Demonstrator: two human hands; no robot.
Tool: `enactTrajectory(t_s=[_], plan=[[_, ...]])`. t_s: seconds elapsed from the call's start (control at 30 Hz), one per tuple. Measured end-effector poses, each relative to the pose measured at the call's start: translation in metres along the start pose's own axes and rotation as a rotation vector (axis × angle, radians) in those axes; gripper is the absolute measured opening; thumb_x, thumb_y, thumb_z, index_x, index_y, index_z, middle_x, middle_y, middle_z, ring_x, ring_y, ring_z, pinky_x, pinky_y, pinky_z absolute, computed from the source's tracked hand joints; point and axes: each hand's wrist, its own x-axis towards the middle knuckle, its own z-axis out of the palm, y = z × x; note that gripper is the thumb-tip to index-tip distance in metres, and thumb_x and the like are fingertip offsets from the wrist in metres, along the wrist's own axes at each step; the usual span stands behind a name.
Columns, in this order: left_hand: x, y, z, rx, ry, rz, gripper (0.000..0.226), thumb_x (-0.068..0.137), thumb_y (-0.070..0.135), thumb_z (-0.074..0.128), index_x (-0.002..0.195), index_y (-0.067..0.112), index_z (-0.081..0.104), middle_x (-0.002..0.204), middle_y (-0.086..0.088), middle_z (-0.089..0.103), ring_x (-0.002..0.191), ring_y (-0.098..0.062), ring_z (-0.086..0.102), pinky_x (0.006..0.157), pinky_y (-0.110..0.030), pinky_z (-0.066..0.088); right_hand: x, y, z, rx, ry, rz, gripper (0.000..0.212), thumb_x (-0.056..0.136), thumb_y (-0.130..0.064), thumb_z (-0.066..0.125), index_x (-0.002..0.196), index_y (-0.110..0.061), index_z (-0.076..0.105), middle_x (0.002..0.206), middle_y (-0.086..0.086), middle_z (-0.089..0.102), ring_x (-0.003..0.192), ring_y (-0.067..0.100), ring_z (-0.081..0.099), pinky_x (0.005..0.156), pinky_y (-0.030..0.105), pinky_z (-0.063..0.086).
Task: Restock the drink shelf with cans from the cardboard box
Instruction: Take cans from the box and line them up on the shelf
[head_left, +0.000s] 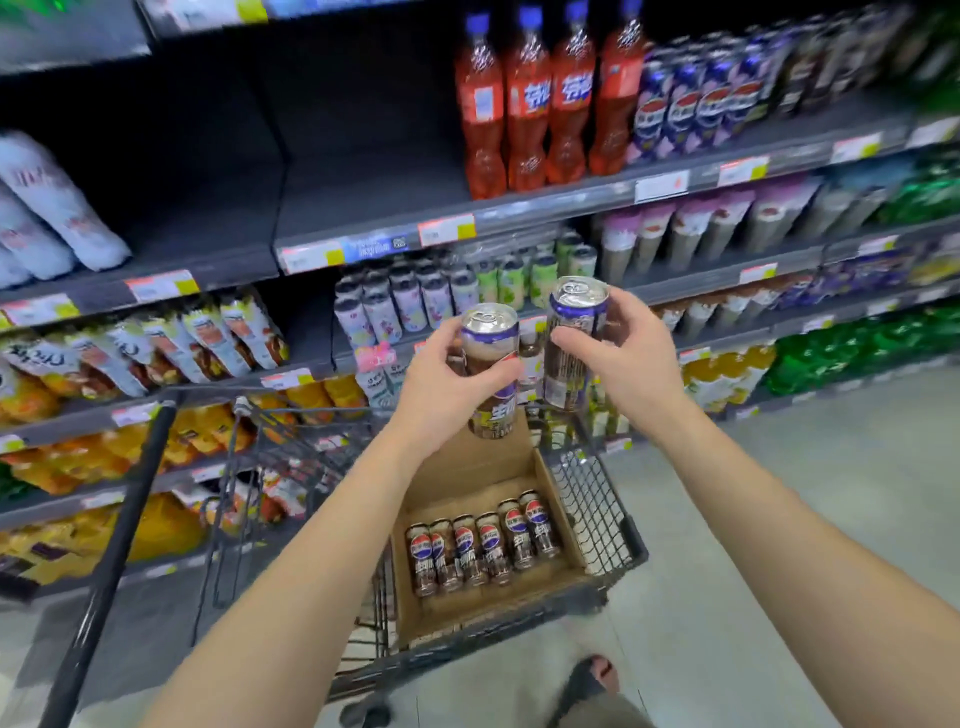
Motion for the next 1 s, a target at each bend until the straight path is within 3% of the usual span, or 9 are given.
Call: enactTrajectory(t_s=[0.17, 0.23, 0.33, 0.47, 0.57, 0.73, 0.8, 0.87, 1.0], plan=[[0.006, 0.058, 0.027, 0.013, -0.041, 0.076, 0.086, 0.073, 0.058, 0.087, 0.147, 0.027, 0.054, 0.133, 0.012, 0.066, 0.115, -0.005, 0.066, 0.093, -0.026, 0.058, -0.001, -0.034, -0.063, -0.032, 0.056, 0.001, 0.044, 0.078, -0.032, 0.086, 0.118, -0.024, 0.069, 0.105, -0.012, 0.075, 0.093, 0.003, 0.07, 0.083, 0.032, 0.058], [0.011, 0.084, 0.046, -0.002, -0.061, 0.097, 0.076, 0.076, 0.05, 0.089, 0.142, 0.027, 0.058, 0.126, 0.013, 0.07, 0.107, -0.002, 0.069, 0.087, -0.023, 0.058, 0.005, -0.039, -0.094, -0.043, 0.078, -0.003, 0.041, 0.077, -0.033, 0.087, 0.113, -0.026, 0.07, 0.103, -0.013, 0.075, 0.093, 0.004, 0.07, 0.083, 0.031, 0.058], [0.025, 0.119, 0.082, -0.025, -0.073, 0.103, 0.058, 0.079, 0.038, 0.089, 0.131, 0.03, 0.065, 0.117, 0.013, 0.073, 0.097, -0.001, 0.072, 0.085, -0.028, 0.059, 0.017, -0.044, -0.146, -0.052, 0.102, -0.027, 0.041, 0.077, -0.034, 0.087, 0.113, -0.027, 0.07, 0.104, -0.013, 0.075, 0.094, 0.002, 0.069, 0.084, 0.03, 0.057], [0.049, 0.159, 0.141, -0.048, -0.072, 0.084, 0.056, 0.073, 0.043, 0.093, 0.124, 0.031, 0.071, 0.112, 0.013, 0.077, 0.101, -0.008, 0.074, 0.092, -0.04, 0.061, 0.043, -0.039, -0.221, -0.05, 0.122, -0.041, 0.058, 0.073, -0.043, 0.087, 0.126, -0.027, 0.067, 0.113, -0.012, 0.073, 0.1, 0.004, 0.069, 0.09, 0.035, 0.058], [0.066, 0.191, 0.189, -0.09, -0.06, 0.097, 0.041, 0.076, 0.034, 0.092, 0.113, 0.034, 0.074, 0.106, 0.015, 0.079, 0.098, -0.007, 0.075, 0.09, -0.037, 0.061, 0.065, -0.035, -0.276, -0.052, 0.117, -0.054, 0.062, 0.074, -0.044, 0.087, 0.129, -0.028, 0.065, 0.113, -0.015, 0.072, 0.1, 0.001, 0.068, 0.09, 0.031, 0.058], [0.095, 0.236, 0.26, -0.198, -0.016, 0.121, 0.047, 0.076, 0.032, 0.092, 0.118, 0.028, 0.072, 0.112, 0.01, 0.078, 0.104, -0.012, 0.074, 0.082, -0.033, 0.059, 0.097, -0.026, -0.355, -0.061, 0.087, -0.065, 0.047, 0.077, -0.037, 0.086, 0.12, -0.03, 0.067, 0.107, -0.018, 0.071, 0.096, -0.002, 0.066, 0.084, 0.025, 0.054], [0.106, 0.252, 0.282, -0.217, 0.005, 0.121, 0.06, 0.072, 0.036, 0.094, 0.124, 0.027, 0.065, 0.118, 0.008, 0.075, 0.104, -0.012, 0.074, 0.08, -0.033, 0.06, 0.113, -0.02, -0.38, -0.069, 0.085, -0.062, 0.052, 0.077, -0.039, 0.085, 0.124, -0.029, 0.067, 0.112, -0.016, 0.07, 0.103, 0.004, 0.064, 0.087, 0.028, 0.053], [0.119, 0.263, 0.302, -0.251, 0.018, 0.113, 0.081, 0.063, 0.041, 0.099, 0.131, 0.024, 0.058, 0.124, 0.003, 0.072, 0.108, -0.015, 0.073, 0.089, -0.043, 0.062, 0.13, -0.014, -0.401, -0.061, 0.089, -0.062, 0.056, 0.077, -0.038, 0.085, 0.128, -0.027, 0.066, 0.116, -0.014, 0.069, 0.106, 0.005, 0.063, 0.086, 0.028, 0.052], [0.146, 0.281, 0.337, -0.232, 0.002, 0.133, 0.073, 0.07, 0.031, 0.097, 0.13, 0.027, 0.057, 0.12, 0.001, 0.073, 0.101, -0.011, 0.075, 0.086, -0.041, 0.063, 0.165, -0.004, -0.435, -0.028, 0.081, -0.054, 0.051, 0.081, -0.032, 0.084, 0.127, -0.025, 0.065, 0.109, -0.015, 0.069, 0.088, -0.009, 0.064, 0.065, 0.009, 0.048]])
